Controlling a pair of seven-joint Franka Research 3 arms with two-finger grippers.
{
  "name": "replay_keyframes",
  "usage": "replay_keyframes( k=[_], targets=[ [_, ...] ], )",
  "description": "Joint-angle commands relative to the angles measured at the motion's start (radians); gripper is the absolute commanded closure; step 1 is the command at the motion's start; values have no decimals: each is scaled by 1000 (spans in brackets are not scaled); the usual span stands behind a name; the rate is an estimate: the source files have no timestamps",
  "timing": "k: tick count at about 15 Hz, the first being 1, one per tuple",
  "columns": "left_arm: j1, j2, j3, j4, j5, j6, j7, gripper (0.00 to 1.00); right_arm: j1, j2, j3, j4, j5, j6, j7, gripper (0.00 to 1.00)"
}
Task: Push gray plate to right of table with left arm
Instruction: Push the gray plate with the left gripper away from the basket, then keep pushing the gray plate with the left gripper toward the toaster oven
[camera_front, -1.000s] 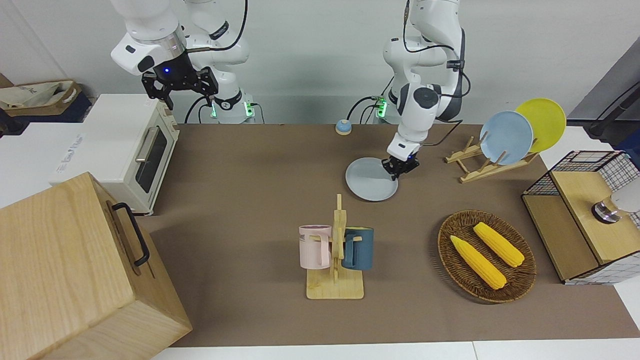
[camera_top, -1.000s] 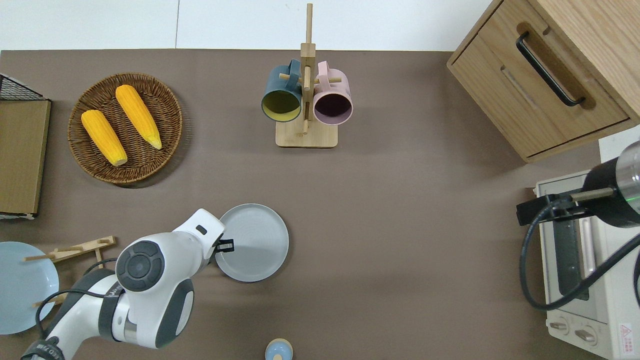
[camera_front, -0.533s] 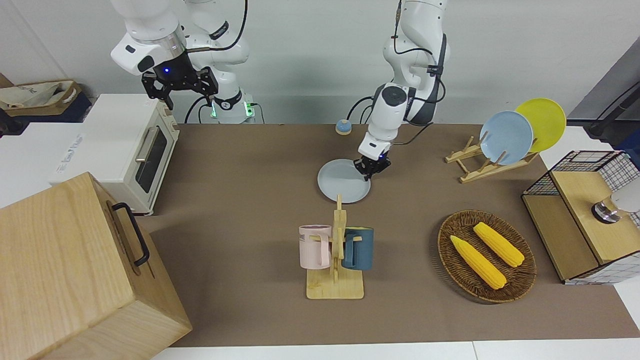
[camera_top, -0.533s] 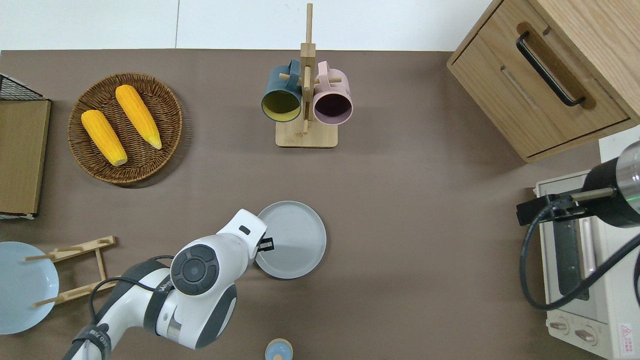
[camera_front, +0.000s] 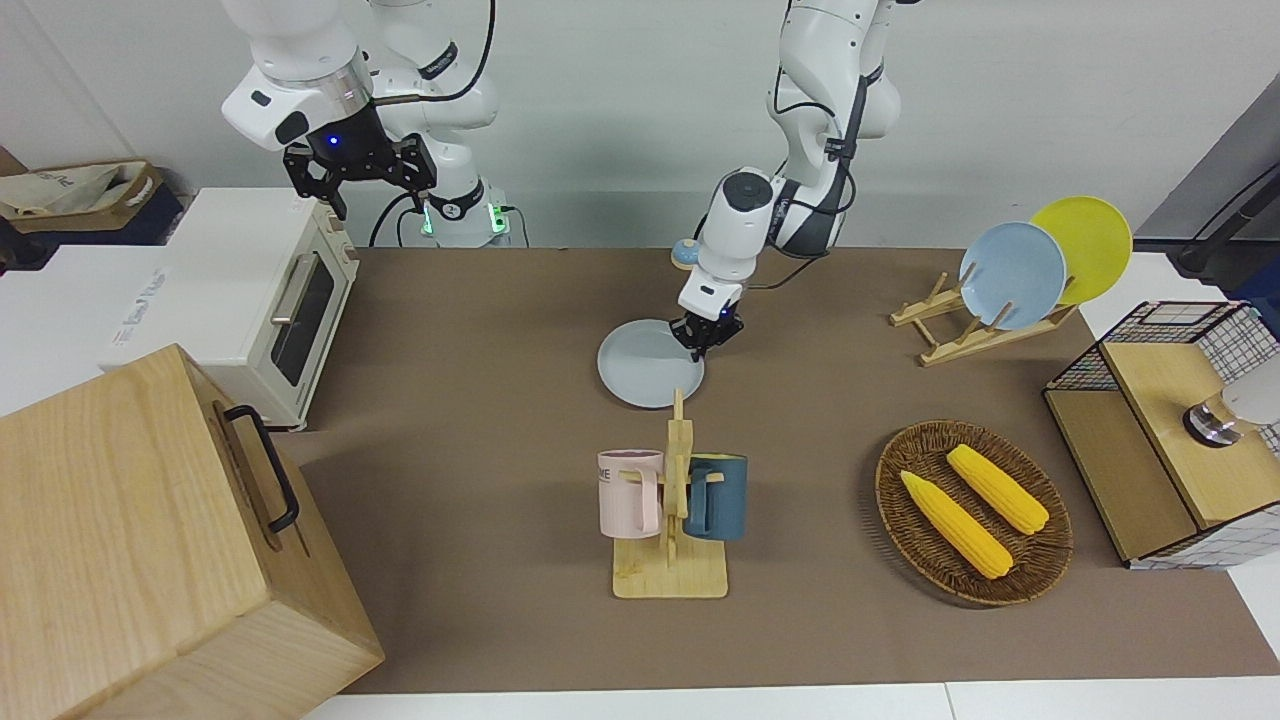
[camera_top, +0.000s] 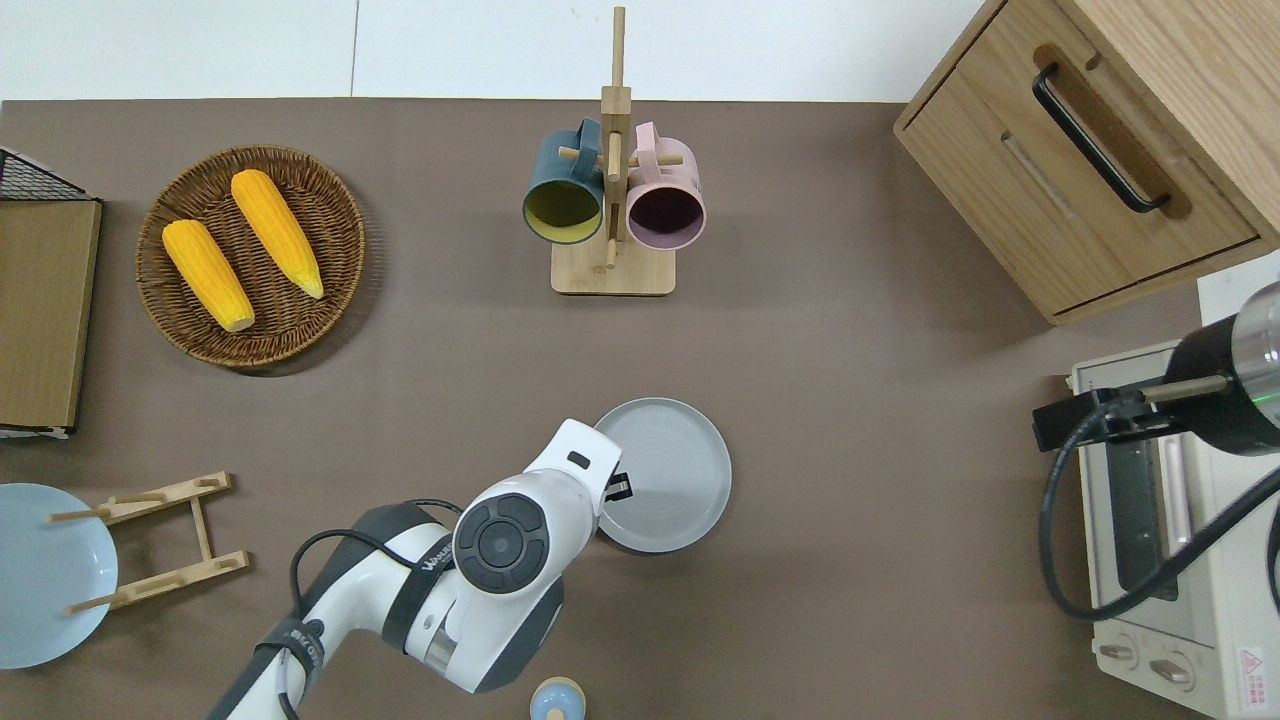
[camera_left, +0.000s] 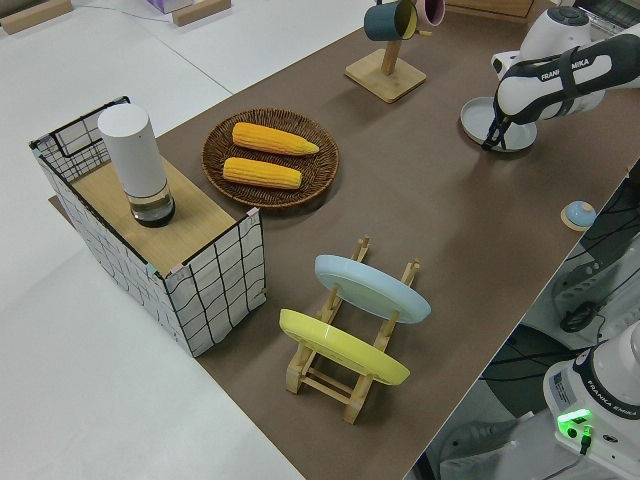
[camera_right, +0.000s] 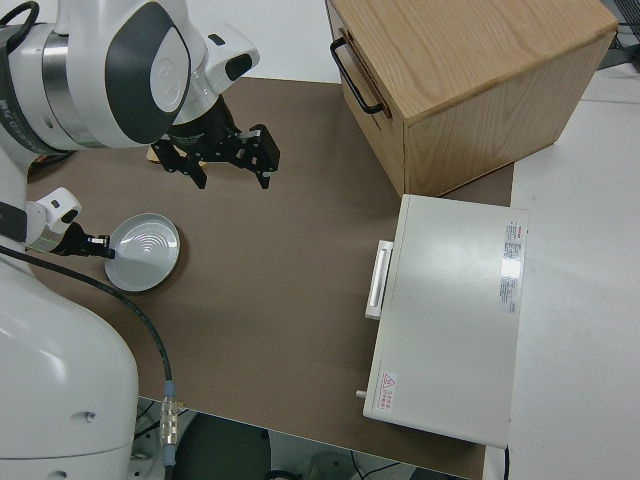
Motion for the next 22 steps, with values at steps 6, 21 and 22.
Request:
replay_keyframes(
  k=[6, 21, 22],
  targets=[
    [-177, 180, 8, 177, 13, 15, -212, 1000, -19, -2, 16, 9, 4, -16, 12, 17],
    [-289, 297, 13, 384, 15, 3, -336, 851, -20, -2, 16, 9, 4, -16, 13, 17],
    [-288, 299, 13, 389, 23, 3, -336, 574, -20, -2, 16, 9, 4, -16, 12, 17]
  ],
)
